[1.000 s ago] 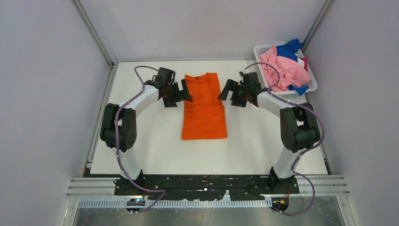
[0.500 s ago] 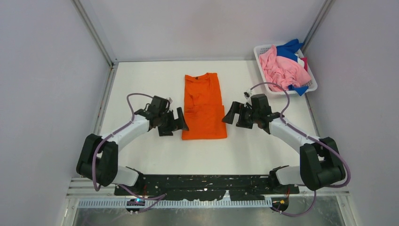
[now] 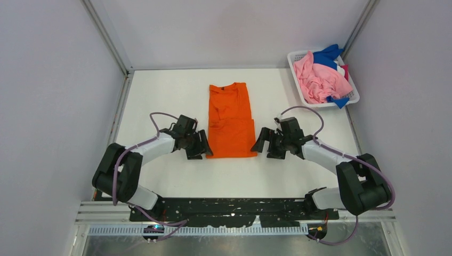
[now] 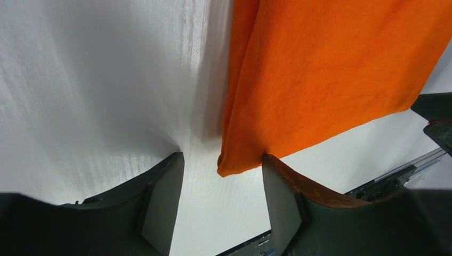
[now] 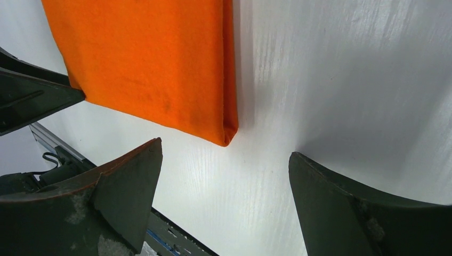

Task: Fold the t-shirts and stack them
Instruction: Grab one side of the 2/3 rectangular tshirt with both arms, then fold the long partially folded tshirt into a neat square

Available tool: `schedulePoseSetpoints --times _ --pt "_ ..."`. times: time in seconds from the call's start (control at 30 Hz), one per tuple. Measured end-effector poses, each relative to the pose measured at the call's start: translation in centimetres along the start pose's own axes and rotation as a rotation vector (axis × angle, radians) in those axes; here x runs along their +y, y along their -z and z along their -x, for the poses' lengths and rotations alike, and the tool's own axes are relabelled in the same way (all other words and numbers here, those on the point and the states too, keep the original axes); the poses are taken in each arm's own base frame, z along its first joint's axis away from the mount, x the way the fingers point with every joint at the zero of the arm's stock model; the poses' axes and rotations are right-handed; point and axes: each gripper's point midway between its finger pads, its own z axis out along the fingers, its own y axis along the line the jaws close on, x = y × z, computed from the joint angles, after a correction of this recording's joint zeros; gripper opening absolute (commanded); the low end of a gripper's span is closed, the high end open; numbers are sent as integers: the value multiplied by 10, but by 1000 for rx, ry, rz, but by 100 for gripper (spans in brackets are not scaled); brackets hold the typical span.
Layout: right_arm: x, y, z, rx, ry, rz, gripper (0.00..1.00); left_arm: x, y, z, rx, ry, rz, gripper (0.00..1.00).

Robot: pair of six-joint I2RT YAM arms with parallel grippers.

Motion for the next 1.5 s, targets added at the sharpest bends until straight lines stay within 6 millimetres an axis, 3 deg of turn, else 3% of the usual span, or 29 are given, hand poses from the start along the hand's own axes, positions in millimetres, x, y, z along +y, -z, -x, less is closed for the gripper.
schedulePoseSetpoints --times 0.2,0.3,0.33,0.67,0.73,0.83,0.9,1.07,1.2,1.37,1.5 --pt "0 -5 -3 13 -26 -2 98 -6 -11 -11 35 2 -11 28" --pt "3 -7 -2 11 -34 8 97 -7 -15 -13 43 8 -15 3" --pt "4 -8 -1 11 -34 13 93 -7 -16 -14 47 11 -14 0" --pt "11 -22 -8 41 -41 34 60 -9 -19 -15 56 18 -25 0" --pt "12 -25 -9 45 -44 34 48 -9 -19 -16 56 21 -26 0" --pt "9 -30 -11 54 -49 19 19 -10 -20 -16 53 23 -29 0" --pt "5 -33 -15 64 -53 -1 8 -10 -20 -16 53 24 -33 0" --pt "3 -34 -19 71 -51 -20 5 -11 -20 -18 46 21 -52 0" --pt "3 -29 -32 97 -31 -27 5 -6 -13 -34 47 3 -63 0" --pt "-1 0 -73 173 9 -25 5 8 9 -82 73 -57 -56 0" --pt "11 35 -91 188 62 32 5 1 36 -108 76 -119 -110 0"
